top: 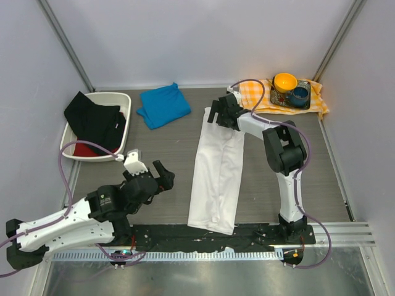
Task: Fold and stack the t-shirts
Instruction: Fold the tshirt
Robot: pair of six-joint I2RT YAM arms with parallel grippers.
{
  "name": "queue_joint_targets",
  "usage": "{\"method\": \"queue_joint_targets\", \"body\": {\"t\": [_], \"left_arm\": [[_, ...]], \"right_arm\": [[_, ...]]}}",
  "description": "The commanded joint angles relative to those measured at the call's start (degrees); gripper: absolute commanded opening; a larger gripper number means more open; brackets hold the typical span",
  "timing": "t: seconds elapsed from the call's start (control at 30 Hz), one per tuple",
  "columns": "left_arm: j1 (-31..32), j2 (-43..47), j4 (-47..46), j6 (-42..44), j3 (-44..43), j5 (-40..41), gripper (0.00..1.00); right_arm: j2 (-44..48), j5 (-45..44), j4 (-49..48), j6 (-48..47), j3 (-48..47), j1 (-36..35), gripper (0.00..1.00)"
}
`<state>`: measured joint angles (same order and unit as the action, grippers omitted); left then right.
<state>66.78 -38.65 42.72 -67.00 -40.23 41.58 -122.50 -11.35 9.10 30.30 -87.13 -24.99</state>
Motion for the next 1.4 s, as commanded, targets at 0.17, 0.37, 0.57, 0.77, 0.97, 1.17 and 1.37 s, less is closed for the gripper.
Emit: {"method": "queue_joint_targets", "body": {"t": [0.17, 0.37, 0.57, 0.77, 0.97, 1.17, 1.37], "left_arm": [[-3.9, -4.8, -1.3, 4.1, -0.5, 3.2, 0.98], [-13.1, -12.3, -10.5, 10.2, 0.4, -7.9, 0.98], [-15.9, -19.5, -18.9, 12.9, -0.3, -14.6, 0.98], [-15.9, -22.5, -23.6, 11.2, 1.1, -20.4, 0.97], [-15.1, -22.6, -26.6, 9.3, 7.8, -23.0, 0.98], [-13.2, -21.5, -27.1, 7.1, 12.4, -27.1, 0.97], [-9.0, -21.3, -30.7, 2.7, 15.6, -28.7, 0.96]], "right_arm": [[-15.3, 4.4, 2.1, 0.2, -16.9, -0.1, 0.99], [-23.5, 4.9, 8.6, 0.2, -31.2, 0.1, 0.99], [-15.0, -1.2, 5.9, -3.4, -24.8, 0.0, 1.00], [12.2, -14.6, 0.6, -8.4, -0.7, -3.4, 1.00], [35.2, -18.1, 3.3, -8.4, 22.7, -5.3, 1.00], [48.9, -10.2, 15.7, 3.5, 37.1, -8.7, 1.00], [61.3, -12.9, 22.8, 15.6, 48.0, -21.0, 0.98]]}}
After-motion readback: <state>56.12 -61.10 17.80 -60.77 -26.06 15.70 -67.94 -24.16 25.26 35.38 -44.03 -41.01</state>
